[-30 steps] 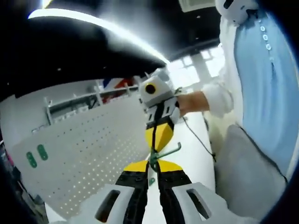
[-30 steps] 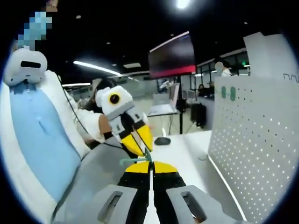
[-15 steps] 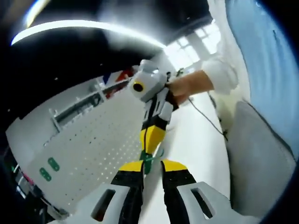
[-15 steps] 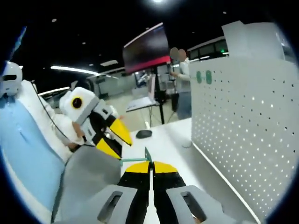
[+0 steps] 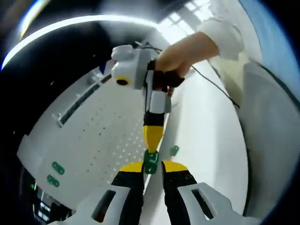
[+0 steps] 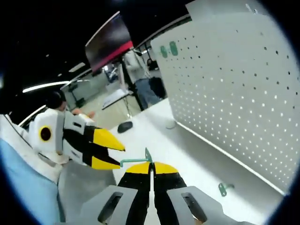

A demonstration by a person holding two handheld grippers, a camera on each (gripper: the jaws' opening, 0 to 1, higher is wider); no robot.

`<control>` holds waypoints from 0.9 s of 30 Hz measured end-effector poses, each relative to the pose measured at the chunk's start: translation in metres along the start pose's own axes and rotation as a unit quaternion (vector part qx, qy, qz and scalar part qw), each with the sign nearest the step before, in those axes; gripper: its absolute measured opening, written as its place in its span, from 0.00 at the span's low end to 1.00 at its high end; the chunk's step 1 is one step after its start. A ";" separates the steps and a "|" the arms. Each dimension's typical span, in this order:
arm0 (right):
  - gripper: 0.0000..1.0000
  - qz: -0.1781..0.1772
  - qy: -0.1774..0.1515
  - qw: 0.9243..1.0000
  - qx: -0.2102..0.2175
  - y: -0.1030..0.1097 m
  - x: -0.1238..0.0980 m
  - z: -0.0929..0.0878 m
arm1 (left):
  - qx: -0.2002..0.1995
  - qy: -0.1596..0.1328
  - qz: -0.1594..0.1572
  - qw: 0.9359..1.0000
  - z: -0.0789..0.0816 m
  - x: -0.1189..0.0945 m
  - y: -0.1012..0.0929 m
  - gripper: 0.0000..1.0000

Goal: Insert the hook assembly into the mounting plate slot until the hook locks in place.

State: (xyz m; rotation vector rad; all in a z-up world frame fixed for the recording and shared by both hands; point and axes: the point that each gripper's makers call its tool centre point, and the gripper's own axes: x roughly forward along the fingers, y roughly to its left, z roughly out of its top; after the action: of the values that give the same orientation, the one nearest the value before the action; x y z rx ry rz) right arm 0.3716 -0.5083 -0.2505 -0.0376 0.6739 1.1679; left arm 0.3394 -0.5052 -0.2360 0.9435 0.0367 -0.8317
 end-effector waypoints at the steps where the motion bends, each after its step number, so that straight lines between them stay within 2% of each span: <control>1: 0.00 0.000 0.003 1.000 0.007 0.001 0.001 -0.002 | 0.009 0.002 -0.003 1.000 -0.001 0.002 -0.001 0.14; 4: 0.00 -0.002 0.007 1.000 0.019 0.001 0.003 -0.005 | 0.032 0.020 -0.006 0.999 -0.007 0.009 -0.004 0.13; 16: 0.00 -0.005 0.018 0.999 0.038 0.006 0.004 -0.012 | 0.034 0.039 -0.021 0.998 -0.014 0.018 -0.010 0.06; 23: 0.00 -0.037 0.030 0.999 0.023 0.003 0.006 -0.013 | 0.039 0.057 -0.020 0.997 -0.018 0.022 -0.012 0.07; 27: 0.00 -0.060 0.022 0.998 0.016 0.001 0.007 -0.008 | 0.029 0.066 -0.004 0.997 -0.018 0.024 -0.007 0.07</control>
State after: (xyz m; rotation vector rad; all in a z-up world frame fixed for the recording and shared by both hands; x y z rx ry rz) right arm 0.3689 -0.5055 -0.2603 -0.0763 0.7196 1.0443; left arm 0.3574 -0.5083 -0.2607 1.0530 0.1300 -0.7802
